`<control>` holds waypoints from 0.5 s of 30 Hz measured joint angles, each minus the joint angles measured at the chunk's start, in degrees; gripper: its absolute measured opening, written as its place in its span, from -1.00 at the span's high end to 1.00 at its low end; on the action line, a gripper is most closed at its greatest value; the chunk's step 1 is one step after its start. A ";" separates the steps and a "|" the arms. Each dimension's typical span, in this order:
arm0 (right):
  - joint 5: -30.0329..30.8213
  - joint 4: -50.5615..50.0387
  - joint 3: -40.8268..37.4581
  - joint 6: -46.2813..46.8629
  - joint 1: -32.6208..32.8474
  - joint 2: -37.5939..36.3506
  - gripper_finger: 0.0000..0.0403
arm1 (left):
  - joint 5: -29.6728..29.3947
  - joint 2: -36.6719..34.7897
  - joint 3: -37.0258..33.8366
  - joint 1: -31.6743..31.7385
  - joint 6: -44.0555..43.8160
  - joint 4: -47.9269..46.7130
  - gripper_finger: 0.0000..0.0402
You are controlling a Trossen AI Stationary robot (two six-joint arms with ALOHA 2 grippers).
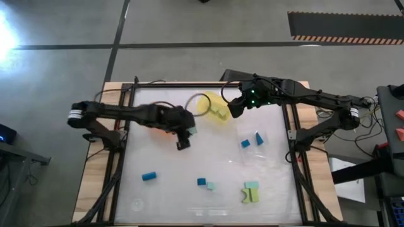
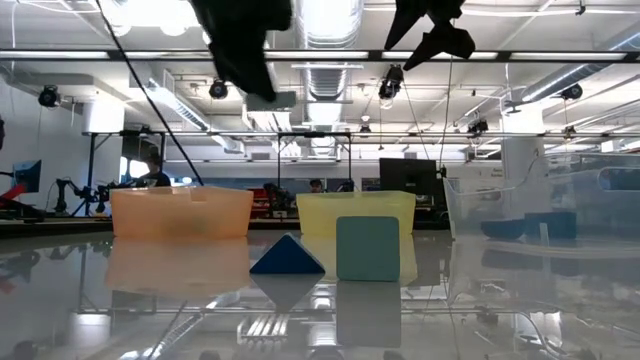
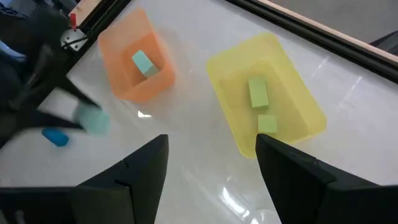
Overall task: Sort & place blocks by color
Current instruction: Put the light blue block into the orange bin
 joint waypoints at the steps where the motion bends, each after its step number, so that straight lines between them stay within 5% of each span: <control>1: 0.02 0.00 0.00 -0.02 0.00 0.00 -0.16 | -0.49 -1.21 -0.28 0.81 -0.13 -1.72 0.41; 15: 1.35 0.24 -0.02 -0.65 0.00 0.00 -0.16 | -3.67 -14.52 -20.23 20.78 -17.77 -7.63 0.39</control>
